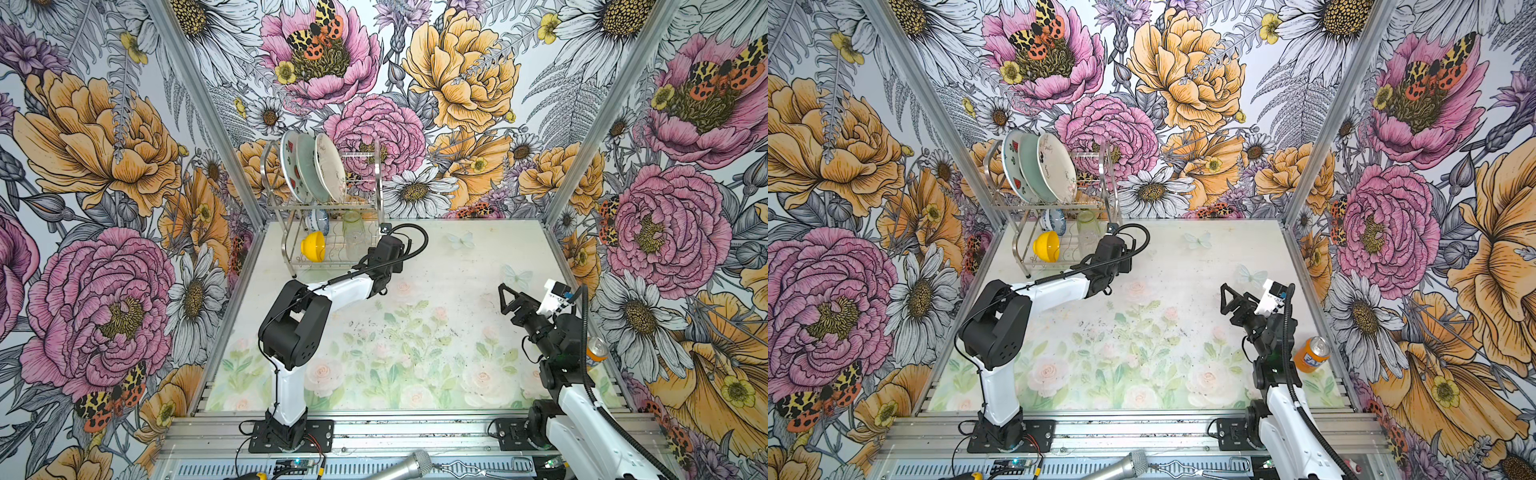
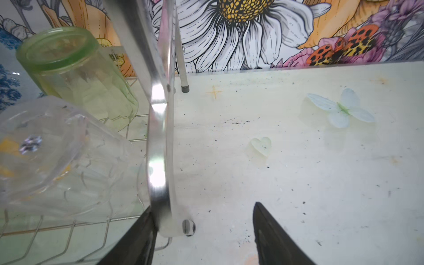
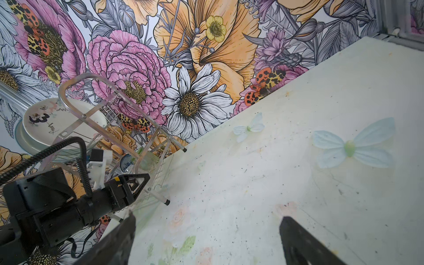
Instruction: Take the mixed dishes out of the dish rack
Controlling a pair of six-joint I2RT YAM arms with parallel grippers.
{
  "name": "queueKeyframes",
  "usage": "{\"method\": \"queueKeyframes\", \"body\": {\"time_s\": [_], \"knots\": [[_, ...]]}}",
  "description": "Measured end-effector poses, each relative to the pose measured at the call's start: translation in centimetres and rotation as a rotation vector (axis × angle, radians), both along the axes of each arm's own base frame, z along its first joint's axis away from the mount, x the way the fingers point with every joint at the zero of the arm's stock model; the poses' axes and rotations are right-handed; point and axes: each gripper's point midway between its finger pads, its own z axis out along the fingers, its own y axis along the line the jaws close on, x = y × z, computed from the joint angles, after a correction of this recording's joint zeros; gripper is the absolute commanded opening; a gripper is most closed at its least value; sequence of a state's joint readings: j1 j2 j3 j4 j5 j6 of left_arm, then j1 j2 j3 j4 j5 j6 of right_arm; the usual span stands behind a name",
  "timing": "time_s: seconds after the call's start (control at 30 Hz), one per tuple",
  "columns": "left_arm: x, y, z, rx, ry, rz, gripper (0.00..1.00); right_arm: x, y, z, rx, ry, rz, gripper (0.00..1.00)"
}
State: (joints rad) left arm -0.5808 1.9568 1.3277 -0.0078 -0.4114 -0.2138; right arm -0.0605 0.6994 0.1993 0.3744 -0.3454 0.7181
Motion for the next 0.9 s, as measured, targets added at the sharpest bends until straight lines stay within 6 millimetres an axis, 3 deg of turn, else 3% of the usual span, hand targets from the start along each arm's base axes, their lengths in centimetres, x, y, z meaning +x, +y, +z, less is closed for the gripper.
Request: {"method": "queueKeyframes", "body": {"time_s": [0.4,0.67,0.77,0.9], "knots": [[1.5,0.4,-1.7,0.084,0.021,0.053,0.36,-0.3,-0.1,-1.3,0.000,0.035,-0.009,0.99],[1.7,0.6,-2.3,0.109,0.022,0.069,0.30,-0.4,-0.3,-0.9,-0.006,0.020,-0.019,1.00],[1.8,0.8,-2.3,0.124,0.018,0.076,0.16,-0.4,-0.3,-0.9,-0.009,0.020,-0.019,1.00],[2.0,0.1,-2.2,0.064,0.013,0.092,0.14,-0.3,-0.4,-1.0,-0.010,0.021,-0.026,0.99]]}}
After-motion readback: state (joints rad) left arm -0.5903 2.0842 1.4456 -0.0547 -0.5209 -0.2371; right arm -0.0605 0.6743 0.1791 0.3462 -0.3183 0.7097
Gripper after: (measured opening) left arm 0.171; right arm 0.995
